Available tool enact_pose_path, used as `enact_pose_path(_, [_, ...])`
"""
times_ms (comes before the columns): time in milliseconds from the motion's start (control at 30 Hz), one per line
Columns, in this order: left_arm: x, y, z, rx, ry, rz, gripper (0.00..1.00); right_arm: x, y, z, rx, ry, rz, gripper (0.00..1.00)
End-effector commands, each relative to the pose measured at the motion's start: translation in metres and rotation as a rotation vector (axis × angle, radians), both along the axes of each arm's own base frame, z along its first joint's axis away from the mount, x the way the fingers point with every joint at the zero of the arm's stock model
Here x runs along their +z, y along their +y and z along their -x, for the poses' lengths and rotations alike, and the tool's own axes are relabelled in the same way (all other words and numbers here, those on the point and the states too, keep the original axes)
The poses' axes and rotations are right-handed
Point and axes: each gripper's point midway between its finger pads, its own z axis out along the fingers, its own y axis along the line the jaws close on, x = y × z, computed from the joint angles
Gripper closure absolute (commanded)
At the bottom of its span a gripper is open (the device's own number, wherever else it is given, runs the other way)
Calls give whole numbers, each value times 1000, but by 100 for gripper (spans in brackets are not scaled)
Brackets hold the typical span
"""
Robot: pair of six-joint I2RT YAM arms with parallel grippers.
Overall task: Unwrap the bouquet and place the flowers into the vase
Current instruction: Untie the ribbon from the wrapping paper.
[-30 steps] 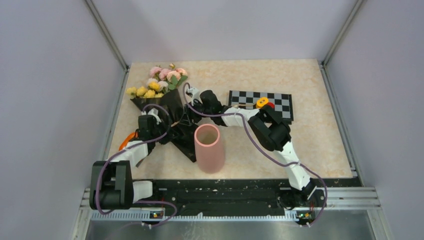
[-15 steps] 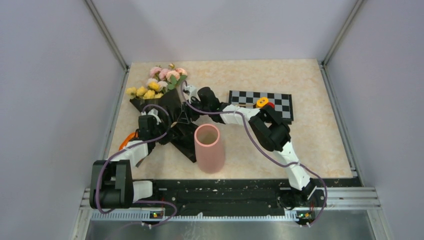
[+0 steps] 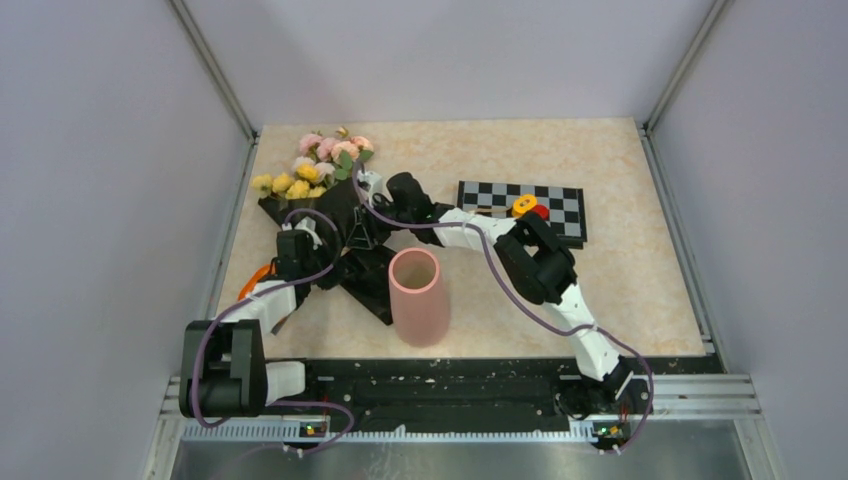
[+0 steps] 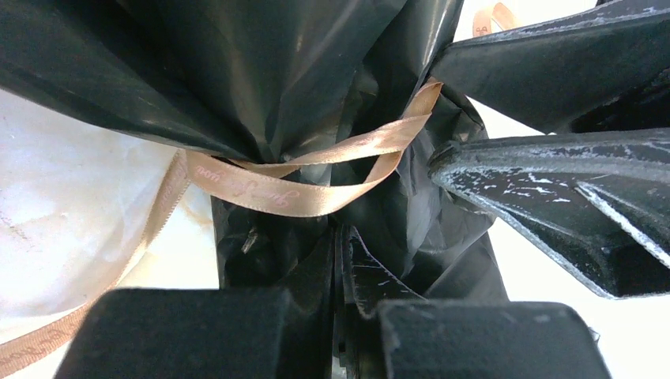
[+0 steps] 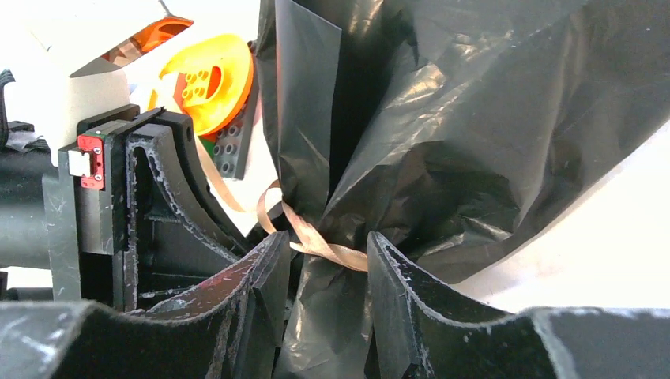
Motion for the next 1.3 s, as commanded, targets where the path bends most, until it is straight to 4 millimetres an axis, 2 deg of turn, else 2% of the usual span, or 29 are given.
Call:
enact_pose_path(0, [3, 4, -7, 19, -1, -12, 97, 19, 14, 3, 39, -43, -51, 58])
enact_pose_path(433, [4, 4, -8, 21, -2, -8, 97, -3, 17, 8, 58, -7, -12, 65])
enact_pose_path(933, [4, 5, -10, 25, -2, -11, 98, -4, 18, 17, 91, -19, -17, 65])
enact_pose_path(1033, [5, 5, -10, 25, -5, -13, 98, -4, 19, 19, 98, -30, -17, 78])
enact_pose_path(1133, [1, 7, -6, 33, 17, -18, 98, 5, 17, 18, 76, -48, -39, 100])
enact_pose_path(1267, [-1, 12, -3, 52, 29, -27, 100, 27, 11, 12, 1, -90, -88, 100])
